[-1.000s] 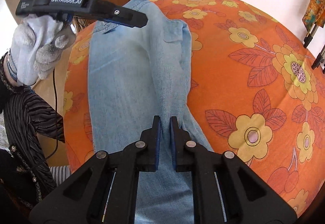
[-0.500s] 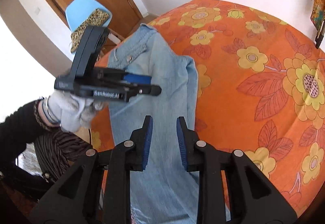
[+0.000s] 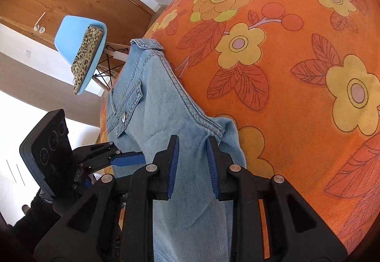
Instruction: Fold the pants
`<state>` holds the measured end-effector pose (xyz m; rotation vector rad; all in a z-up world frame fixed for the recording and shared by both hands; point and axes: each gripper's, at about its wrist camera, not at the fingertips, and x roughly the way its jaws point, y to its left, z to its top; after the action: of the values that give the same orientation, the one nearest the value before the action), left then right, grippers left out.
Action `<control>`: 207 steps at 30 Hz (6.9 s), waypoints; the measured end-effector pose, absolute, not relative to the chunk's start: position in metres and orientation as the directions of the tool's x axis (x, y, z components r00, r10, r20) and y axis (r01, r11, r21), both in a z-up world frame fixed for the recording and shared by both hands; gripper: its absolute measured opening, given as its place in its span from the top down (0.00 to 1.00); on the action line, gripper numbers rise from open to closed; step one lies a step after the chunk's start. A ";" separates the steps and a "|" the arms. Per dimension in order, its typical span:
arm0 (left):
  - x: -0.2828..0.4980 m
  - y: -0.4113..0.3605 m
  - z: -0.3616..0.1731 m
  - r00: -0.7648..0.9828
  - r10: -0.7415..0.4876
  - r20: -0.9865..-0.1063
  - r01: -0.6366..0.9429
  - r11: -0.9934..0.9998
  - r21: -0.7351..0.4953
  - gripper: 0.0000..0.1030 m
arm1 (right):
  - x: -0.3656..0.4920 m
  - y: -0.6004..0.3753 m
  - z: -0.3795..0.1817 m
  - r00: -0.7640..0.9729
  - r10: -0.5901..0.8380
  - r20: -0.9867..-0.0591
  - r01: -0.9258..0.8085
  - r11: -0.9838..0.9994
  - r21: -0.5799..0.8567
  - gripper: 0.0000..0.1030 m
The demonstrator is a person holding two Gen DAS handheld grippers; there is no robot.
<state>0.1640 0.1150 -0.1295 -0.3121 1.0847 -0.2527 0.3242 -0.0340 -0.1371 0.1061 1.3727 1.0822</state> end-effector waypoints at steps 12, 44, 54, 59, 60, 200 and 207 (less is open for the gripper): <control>0.156 0.222 -0.126 0.531 -0.164 -0.831 -0.167 0.942 -0.292 0.52 | 0.345 -0.037 -0.153 -0.181 0.674 -0.716 -0.458 0.587 0.668 0.69; 0.128 0.253 -0.105 0.552 -0.011 -0.834 -0.213 0.965 -0.153 0.50 | 0.205 -0.067 -0.067 0.046 0.534 -0.844 -0.818 0.506 0.276 0.87; 0.108 0.297 -0.126 0.493 -0.005 -0.870 -0.396 0.889 -0.230 0.37 | 0.078 -0.085 -0.102 0.128 0.446 -0.886 -0.871 0.478 0.115 0.60; 0.116 0.312 -0.140 0.506 -0.060 -0.861 -0.443 0.838 -0.318 0.53 | 0.074 -0.091 -0.110 0.175 0.429 -0.886 -0.849 0.522 0.084 0.60; 0.117 0.313 -0.143 0.503 -0.054 -0.863 -0.455 0.832 -0.317 0.67 | 0.073 -0.092 -0.112 0.191 0.418 -0.888 -0.844 0.532 0.069 0.60; -0.060 -0.491 -0.119 0.079 -0.526 -0.847 0.940 0.322 -0.112 0.77 | -0.128 -0.691 -0.147 0.640 0.332 -0.693 0.462 0.555 0.692 0.95; -0.079 -0.500 -0.114 0.111 -0.527 -0.842 0.960 0.276 -0.046 0.66 | -0.125 -0.686 -0.134 0.670 0.327 -0.667 0.423 0.569 0.705 0.96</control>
<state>-0.0790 -0.4998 -0.1138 0.6103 0.8845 -1.1976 -0.1255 -0.6861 -0.1343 0.9975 0.8728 -0.0661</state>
